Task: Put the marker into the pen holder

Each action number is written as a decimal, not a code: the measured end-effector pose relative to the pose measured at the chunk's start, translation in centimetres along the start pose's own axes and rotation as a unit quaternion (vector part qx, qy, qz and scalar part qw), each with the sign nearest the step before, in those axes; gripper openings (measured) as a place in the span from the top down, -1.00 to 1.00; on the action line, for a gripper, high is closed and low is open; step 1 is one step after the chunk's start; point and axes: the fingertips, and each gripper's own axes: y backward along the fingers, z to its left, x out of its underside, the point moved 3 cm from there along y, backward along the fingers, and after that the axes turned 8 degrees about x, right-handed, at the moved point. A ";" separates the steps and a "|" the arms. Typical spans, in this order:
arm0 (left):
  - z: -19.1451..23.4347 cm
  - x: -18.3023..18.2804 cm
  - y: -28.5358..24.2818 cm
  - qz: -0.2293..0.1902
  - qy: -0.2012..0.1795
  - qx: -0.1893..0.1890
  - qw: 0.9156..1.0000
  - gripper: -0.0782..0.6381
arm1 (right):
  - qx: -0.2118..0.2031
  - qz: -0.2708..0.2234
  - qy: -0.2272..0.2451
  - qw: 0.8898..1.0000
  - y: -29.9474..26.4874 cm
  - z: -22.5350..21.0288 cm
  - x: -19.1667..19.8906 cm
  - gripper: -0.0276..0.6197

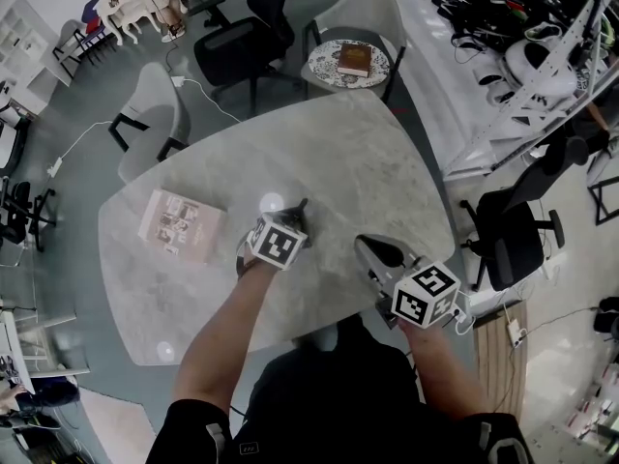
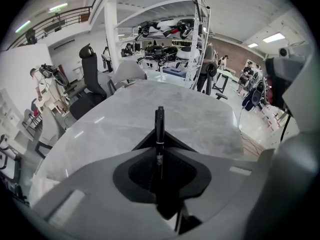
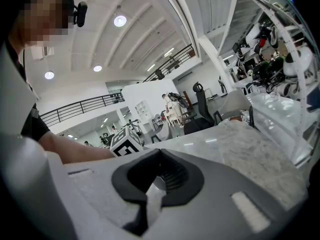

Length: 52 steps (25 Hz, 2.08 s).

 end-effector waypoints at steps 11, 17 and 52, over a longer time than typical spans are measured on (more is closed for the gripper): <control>-0.1 -0.3 -0.2 -0.003 -0.020 0.004 1.000 0.62 | 0.000 0.004 0.001 1.000 -0.3 -0.2 -0.1 0.91; 0.1 -0.9 -0.2 -0.018 -0.031 -0.011 0.999 0.63 | -0.001 0.006 0.000 1.000 -0.3 -0.3 -0.1 0.91; 0.1 8.7 19.3 -0.273 0.039 -0.048 0.960 0.65 | 0.005 -0.017 0.059 0.998 0.4 12.3 -0.1 0.91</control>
